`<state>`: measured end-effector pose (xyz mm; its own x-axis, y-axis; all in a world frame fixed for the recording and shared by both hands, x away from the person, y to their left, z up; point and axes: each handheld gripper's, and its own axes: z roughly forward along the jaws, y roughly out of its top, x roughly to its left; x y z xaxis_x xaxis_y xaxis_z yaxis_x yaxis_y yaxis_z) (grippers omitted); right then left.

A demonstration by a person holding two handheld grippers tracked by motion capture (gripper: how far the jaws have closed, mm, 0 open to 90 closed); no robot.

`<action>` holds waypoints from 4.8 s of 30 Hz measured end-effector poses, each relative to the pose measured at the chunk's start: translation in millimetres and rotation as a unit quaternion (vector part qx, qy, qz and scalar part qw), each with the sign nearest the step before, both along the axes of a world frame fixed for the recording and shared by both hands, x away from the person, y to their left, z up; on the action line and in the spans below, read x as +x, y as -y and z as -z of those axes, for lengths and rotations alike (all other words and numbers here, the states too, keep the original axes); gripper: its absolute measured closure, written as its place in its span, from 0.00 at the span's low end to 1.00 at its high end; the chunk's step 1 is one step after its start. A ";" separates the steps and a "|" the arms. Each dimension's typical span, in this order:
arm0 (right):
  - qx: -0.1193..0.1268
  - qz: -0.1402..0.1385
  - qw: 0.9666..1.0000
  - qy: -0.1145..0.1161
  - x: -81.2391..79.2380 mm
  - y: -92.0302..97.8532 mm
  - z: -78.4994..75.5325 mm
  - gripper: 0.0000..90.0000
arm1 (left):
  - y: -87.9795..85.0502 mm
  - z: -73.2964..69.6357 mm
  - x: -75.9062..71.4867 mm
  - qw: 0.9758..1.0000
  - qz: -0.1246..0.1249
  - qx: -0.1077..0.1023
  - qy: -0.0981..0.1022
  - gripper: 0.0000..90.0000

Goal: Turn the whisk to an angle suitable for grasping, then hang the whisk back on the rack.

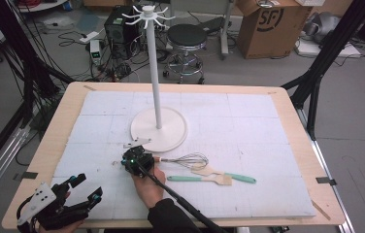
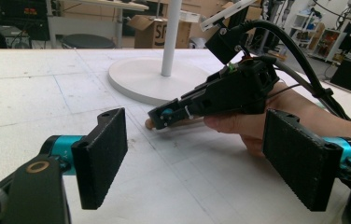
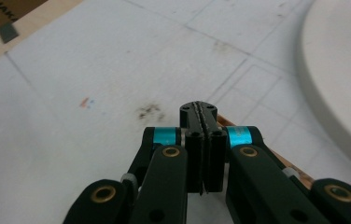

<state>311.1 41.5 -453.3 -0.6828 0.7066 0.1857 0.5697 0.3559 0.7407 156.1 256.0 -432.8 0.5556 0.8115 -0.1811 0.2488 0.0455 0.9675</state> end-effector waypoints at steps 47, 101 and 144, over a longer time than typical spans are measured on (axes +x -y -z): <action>0.064 -0.048 0.997 -0.021 10.9 109.7 -33.8 0.44 | 8.2 1.8 8.4 1.000 0.013 0.003 -0.007 0.26; -0.285 -0.203 0.934 -0.071 21.4 39.1 -32.8 0.79 | 4.3 -0.1 4.6 1.000 0.004 0.004 -0.002 0.26; 0.231 -0.090 0.966 0.079 20.9 136.4 -127.8 0.81 | 1.3 0.8 2.0 1.000 -0.002 0.004 0.003 0.26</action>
